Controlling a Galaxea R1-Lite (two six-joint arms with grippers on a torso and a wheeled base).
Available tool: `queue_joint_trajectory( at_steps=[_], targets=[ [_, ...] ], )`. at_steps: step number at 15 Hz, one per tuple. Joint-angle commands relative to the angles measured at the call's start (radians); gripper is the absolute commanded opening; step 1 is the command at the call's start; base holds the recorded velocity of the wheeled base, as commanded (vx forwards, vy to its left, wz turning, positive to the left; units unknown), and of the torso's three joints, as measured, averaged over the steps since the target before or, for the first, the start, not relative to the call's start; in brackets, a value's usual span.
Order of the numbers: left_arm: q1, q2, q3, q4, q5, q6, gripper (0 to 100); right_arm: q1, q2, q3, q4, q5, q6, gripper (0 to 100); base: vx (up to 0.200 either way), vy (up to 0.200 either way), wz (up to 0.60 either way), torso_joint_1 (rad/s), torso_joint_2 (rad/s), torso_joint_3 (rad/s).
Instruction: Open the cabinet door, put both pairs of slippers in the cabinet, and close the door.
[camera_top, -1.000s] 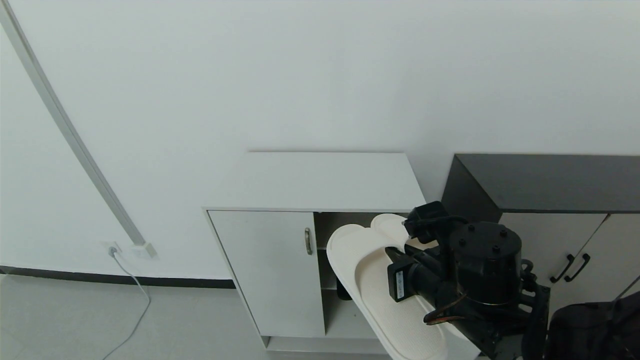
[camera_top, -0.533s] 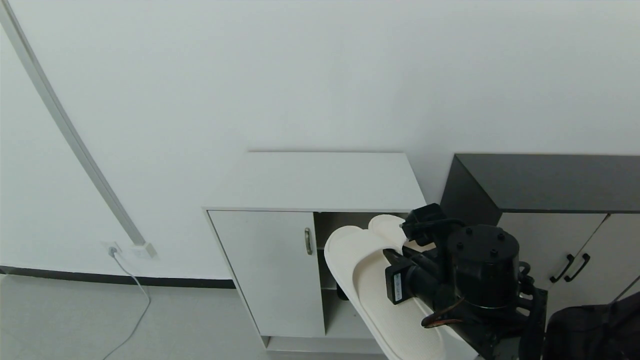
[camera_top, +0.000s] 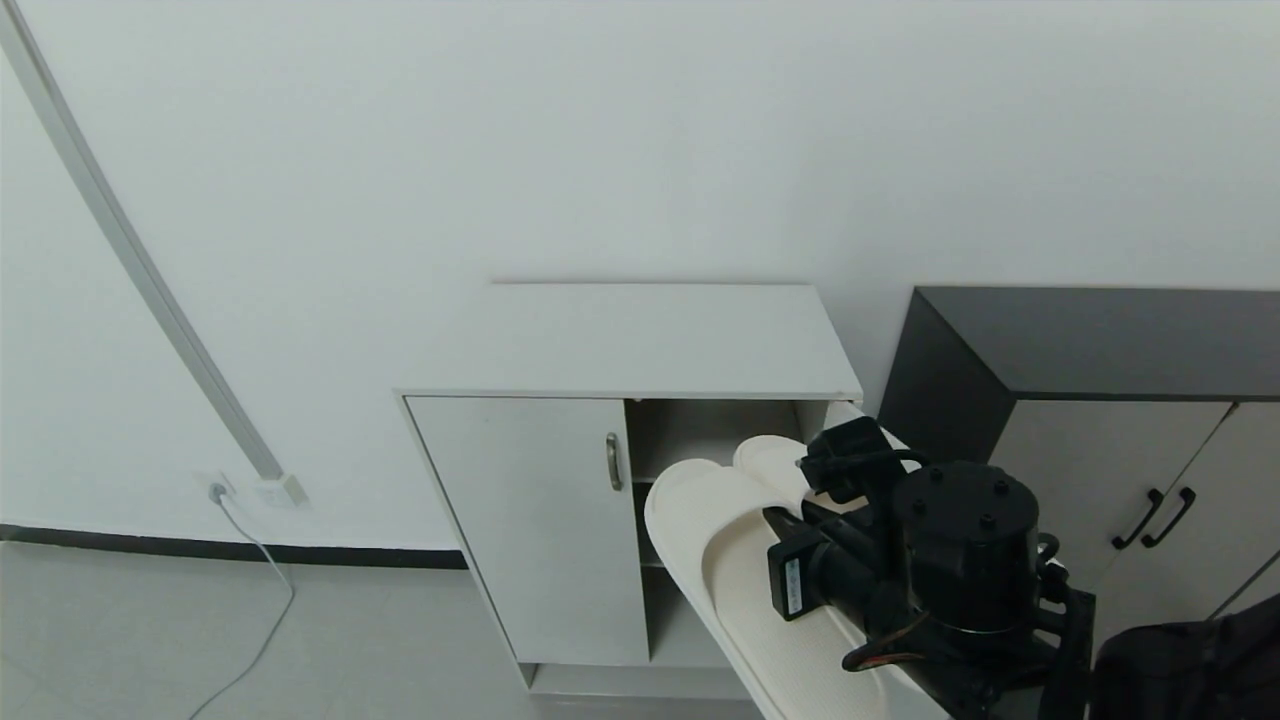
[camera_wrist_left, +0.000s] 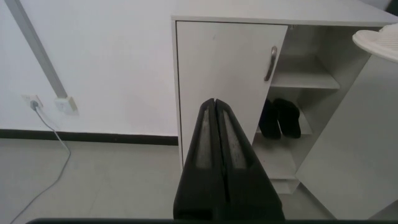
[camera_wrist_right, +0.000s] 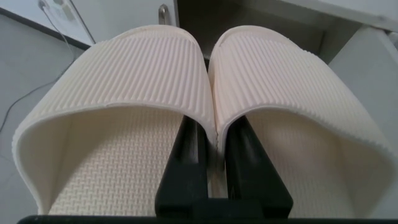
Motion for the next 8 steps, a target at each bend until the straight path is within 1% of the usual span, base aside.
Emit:
queue_joint_trajectory(
  at_steps=[1, 8],
  targets=[
    [0.001, 0.001, 0.0, 0.0, 0.001, 0.0, 0, 0.004, 0.003, 0.002, 0.0, -0.001, -0.001, 0, 0.0, 0.0, 0.0, -0.193, 0.41, 0.237],
    [0.001, 0.001, 0.0, 0.0, 0.001, 0.0, 0, 0.004, 0.031, 0.004, 0.0, -0.001, 0.001, 0, 0.0, 0.0, 0.0, -0.226, 0.54, 0.307]
  ],
)
